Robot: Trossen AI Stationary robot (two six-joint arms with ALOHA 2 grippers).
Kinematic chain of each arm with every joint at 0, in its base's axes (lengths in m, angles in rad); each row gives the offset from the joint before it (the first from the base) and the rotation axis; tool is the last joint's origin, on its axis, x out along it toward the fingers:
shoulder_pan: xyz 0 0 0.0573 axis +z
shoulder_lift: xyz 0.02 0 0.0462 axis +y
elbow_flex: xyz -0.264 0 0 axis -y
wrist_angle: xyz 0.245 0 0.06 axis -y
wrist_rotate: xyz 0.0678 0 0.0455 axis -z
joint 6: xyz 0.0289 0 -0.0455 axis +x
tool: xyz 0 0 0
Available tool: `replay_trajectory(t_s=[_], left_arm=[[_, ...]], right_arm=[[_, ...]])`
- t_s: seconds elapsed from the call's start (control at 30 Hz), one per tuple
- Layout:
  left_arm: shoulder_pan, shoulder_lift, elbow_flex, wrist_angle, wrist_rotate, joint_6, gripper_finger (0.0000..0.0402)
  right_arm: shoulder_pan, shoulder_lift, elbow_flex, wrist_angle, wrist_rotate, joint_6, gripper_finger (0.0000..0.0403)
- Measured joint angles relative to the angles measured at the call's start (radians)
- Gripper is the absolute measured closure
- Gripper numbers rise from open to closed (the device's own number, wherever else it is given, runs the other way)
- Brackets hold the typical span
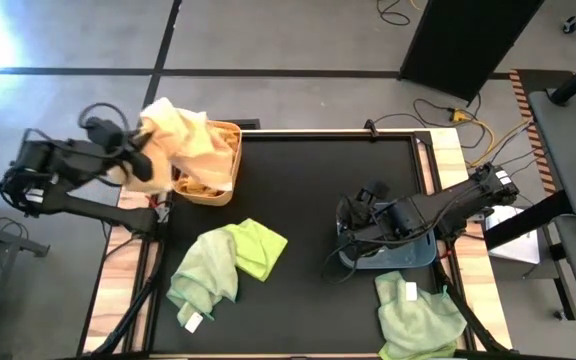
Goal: Sort towels by color in basket
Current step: Put the light yellow microfiber cloth into the yellow bin
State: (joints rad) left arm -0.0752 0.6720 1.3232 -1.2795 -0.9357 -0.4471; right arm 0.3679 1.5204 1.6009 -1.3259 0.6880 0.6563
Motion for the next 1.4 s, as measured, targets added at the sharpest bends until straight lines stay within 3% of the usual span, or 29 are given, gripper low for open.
replay_trajectory(t_s=[0.17, 0.27, 0.5, 0.67, 0.87, 1.03, 1.2, 1.4], left_arm=[[0.000, -0.045, 0.075, -0.090, -0.016, -0.008, 0.0382], [0.001, -0.081, 0.065, -0.089, 0.063, -0.009, 0.0382], [0.000, -0.121, -0.099, 0.042, 0.253, -0.004, 0.0382], [0.000, -0.077, -0.246, 0.196, 0.378, 0.047, 0.0381], [0.055, 0.048, -0.299, 0.250, 0.317, 0.048, 0.0381], [0.226, 0.165, -0.286, 0.250, 0.366, 0.051, 0.0381], [0.501, 0.302, -0.291, 0.240, 0.525, 0.119, 0.0381], [0.837, 0.500, -0.293, 0.296, 0.593, 0.203, 0.0381]], right_arm=[[0.000, 0.000, 0.000, 0.004, 0.000, 0.034, 0.0169], [0.000, 0.000, 0.000, 0.004, 0.000, 0.043, 0.0164], [0.000, 0.005, -0.001, 0.019, 0.031, 0.082, 0.0156], [0.000, 0.020, -0.003, 0.037, 0.037, 0.085, 0.0162], [0.000, 0.034, -0.003, 0.047, 0.038, 0.063, 0.0173], [0.000, 0.038, -0.002, 0.057, 0.039, 0.039, 0.0174], [0.000, 0.039, -0.002, 0.060, 0.039, 0.023, 0.0166], [0.000, 0.039, -0.002, 0.060, 0.039, -0.004, 0.0158]])
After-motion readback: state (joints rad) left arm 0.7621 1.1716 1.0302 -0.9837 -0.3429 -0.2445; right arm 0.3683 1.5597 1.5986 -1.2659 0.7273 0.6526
